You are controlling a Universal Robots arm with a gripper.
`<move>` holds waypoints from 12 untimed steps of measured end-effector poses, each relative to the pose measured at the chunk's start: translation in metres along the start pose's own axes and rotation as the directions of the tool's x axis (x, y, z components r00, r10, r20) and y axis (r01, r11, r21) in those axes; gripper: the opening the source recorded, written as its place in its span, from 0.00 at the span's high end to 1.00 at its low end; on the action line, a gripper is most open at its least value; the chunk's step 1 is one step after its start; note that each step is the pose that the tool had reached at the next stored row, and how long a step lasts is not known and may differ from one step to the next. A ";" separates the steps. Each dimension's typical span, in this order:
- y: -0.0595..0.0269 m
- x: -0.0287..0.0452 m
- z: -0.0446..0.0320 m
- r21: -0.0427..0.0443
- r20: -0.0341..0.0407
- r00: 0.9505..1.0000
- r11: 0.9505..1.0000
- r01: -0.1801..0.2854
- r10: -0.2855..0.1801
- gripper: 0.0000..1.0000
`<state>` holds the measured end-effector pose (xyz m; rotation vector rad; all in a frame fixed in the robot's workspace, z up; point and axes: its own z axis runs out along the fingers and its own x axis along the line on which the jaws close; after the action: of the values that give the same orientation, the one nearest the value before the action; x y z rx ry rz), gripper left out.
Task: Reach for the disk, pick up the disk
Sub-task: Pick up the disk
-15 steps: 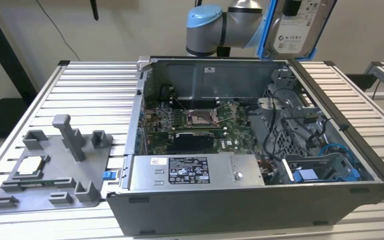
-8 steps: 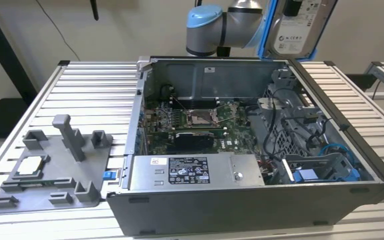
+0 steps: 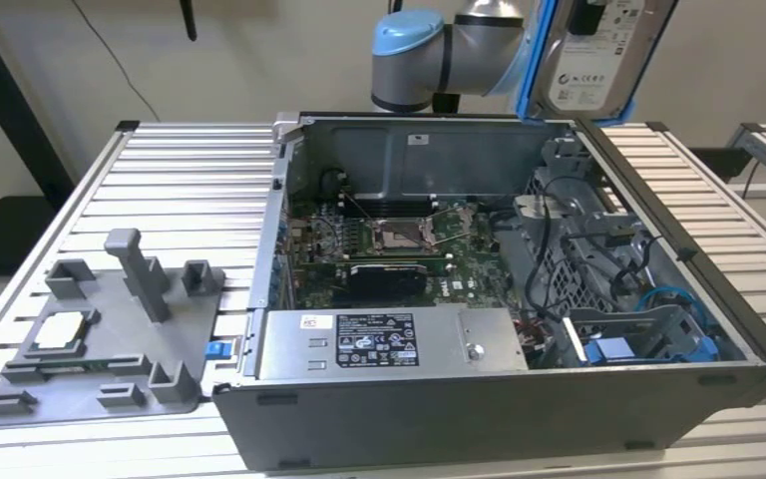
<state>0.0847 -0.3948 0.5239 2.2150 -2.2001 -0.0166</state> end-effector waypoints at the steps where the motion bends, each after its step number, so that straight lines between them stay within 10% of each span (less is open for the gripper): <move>1: 0.0000 0.0012 0.0000 0.000 0.000 1.000 1.000 0.000 0.000 1.00; 12: 0.0001 0.0201 0.0009 -0.002 0.000 1.000 1.000 -0.002 0.002 1.00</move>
<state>0.0847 -0.4149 0.5232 2.2124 -2.2010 -0.0186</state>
